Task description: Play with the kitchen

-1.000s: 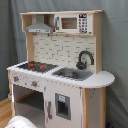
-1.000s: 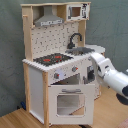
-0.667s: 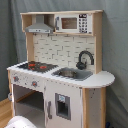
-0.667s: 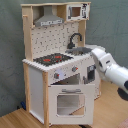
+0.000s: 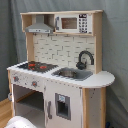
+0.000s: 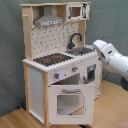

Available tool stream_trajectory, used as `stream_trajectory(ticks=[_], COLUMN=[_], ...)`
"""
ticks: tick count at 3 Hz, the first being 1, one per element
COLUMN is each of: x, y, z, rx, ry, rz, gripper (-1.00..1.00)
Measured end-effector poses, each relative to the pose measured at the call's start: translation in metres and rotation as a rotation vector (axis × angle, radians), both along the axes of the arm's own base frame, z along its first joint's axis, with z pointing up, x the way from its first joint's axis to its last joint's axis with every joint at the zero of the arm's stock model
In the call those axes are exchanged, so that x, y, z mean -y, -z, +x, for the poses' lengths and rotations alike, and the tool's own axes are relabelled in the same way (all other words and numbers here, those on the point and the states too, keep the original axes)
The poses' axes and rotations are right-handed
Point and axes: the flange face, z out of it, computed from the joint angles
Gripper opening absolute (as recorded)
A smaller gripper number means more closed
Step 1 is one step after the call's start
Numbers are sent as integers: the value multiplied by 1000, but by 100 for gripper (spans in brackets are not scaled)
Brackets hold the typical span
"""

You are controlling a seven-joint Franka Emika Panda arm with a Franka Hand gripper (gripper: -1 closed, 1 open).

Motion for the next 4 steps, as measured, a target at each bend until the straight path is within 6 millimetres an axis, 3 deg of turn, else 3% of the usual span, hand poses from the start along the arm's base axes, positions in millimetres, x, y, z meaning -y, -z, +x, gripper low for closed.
stream_trajectory(ticks=[2,4], x=[46,90], y=[-11,20], z=[9,14], rx=[-128,-323], ry=[40,60], rz=[-77,-121], gripper=[100,100])
